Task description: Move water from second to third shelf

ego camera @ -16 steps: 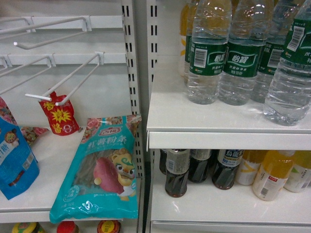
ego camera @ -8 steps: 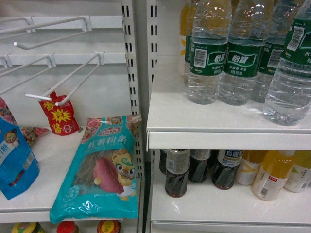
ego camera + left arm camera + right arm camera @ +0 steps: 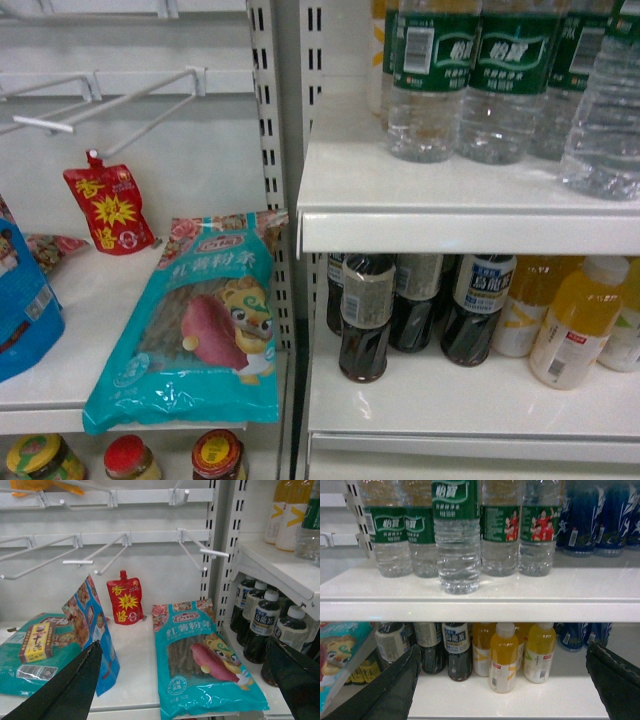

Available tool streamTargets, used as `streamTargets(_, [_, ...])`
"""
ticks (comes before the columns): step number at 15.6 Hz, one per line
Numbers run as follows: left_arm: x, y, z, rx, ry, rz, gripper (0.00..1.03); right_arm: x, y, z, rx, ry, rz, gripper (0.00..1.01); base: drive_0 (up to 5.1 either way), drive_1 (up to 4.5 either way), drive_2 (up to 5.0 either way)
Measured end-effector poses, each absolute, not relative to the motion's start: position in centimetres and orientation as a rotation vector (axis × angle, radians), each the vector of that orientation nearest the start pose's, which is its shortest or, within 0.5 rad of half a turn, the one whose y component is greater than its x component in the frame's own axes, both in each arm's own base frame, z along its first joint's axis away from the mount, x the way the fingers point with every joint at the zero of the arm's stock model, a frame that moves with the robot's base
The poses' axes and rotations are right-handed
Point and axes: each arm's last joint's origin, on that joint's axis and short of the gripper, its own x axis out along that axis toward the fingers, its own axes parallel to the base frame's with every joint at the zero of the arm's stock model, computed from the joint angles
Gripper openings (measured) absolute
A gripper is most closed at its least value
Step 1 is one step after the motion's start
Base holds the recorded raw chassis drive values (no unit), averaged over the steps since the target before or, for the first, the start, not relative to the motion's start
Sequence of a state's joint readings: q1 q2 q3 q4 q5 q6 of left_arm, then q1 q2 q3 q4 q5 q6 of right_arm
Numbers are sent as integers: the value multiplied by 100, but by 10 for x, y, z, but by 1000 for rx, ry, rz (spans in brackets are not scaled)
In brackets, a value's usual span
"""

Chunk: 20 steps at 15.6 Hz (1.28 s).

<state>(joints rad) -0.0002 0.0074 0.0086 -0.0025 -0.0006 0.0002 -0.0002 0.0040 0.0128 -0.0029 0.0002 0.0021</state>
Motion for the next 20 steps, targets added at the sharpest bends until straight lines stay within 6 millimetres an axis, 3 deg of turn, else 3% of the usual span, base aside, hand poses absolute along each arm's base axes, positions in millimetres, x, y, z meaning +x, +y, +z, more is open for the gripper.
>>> streamTargets(20, [98,0,165,0,4,0,98,97,0,167,0,-3,0,98,0,0,0])
